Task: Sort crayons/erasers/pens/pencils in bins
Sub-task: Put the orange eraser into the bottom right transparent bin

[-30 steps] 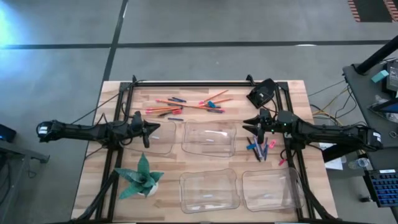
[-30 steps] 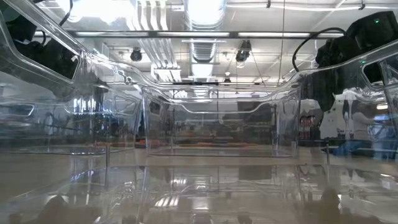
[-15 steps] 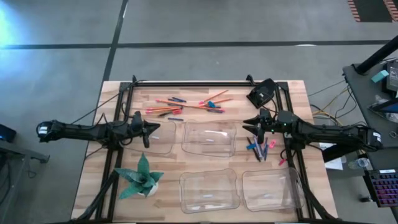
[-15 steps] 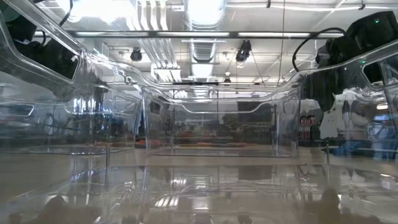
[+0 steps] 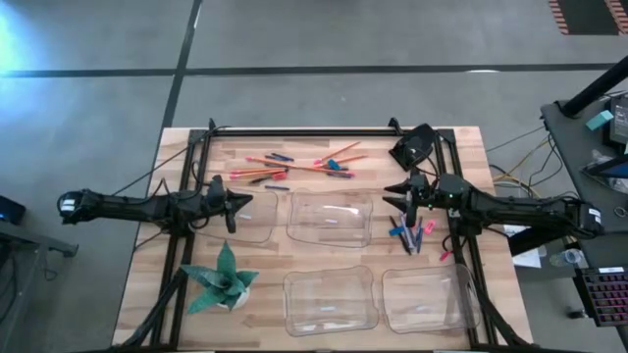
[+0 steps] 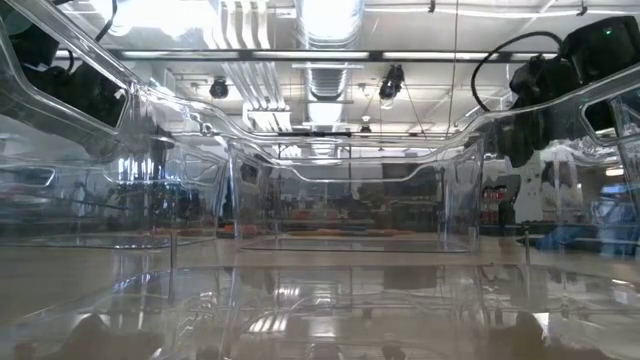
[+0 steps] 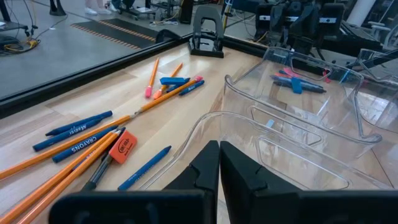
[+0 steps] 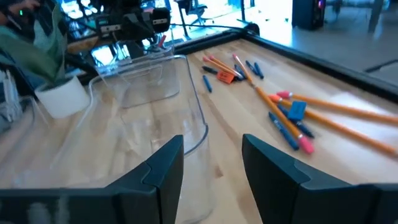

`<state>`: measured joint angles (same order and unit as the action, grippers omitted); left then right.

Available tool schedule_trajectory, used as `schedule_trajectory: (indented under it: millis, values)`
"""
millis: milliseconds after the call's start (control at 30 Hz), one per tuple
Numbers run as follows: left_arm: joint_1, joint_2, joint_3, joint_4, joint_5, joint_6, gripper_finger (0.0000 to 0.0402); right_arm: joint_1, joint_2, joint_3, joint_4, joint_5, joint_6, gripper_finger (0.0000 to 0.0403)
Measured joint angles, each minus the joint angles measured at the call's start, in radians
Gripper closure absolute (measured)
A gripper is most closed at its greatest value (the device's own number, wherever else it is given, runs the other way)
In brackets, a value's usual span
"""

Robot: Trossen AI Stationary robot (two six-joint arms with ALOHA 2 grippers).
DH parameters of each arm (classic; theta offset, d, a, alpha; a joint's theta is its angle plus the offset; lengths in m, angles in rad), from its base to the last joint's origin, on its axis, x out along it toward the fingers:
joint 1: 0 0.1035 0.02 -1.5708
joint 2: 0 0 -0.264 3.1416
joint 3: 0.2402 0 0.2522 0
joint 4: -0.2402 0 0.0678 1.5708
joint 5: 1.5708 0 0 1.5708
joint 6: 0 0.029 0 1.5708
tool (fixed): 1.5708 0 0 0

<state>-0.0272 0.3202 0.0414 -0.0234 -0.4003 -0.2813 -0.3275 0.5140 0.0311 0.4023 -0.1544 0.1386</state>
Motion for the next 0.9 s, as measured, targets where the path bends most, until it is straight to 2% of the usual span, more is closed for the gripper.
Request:
schedule_trajectory:
  millis: [67, 200, 433, 600, 733, 833, 900]
  values:
    - [0.0, 0.0, 0.0, 0.0, 0.0, 0.0, 0.0402, 0.0, 0.0, 0.0, 0.004, 0.002, -0.048, 0.0248]
    - [0.0, 0.0, 0.0, 0.0, 0.0, 0.0, 0.0402, 0.0, 0.0, 0.0, 0.027, 0.002, -0.045, 0.0248]
    - [0.0, 0.0, 0.0, 0.0, 0.0, 0.0, 0.0402, 0.0, 0.0, 0.0, 0.083, -0.001, 0.173, 0.0248]
    - [0.0, 0.0, 0.0, 0.0, 0.0, 0.0, 0.0402, 0.0, 0.0, 0.0, 0.144, 0.133, 0.21, 0.0248]
    - [0.0, 0.0, 0.0, 0.0, 0.0, 0.0, 0.0402, 0.0, 0.0, 0.0, 0.16, 0.145, 0.162, 0.0248]
    - [0.0, 0.0, 0.0, 0.0, 0.0, 0.0, 0.0402, 0.0, 0.0, 0.0, 0.162, 0.211, 0.145, 0.0248]
    - [0.0, 0.0, 0.0, 0.0, 0.0, 0.0, 0.0402, 0.0, 0.0, 0.0, 0.162, 0.217, 0.142, 0.0248]
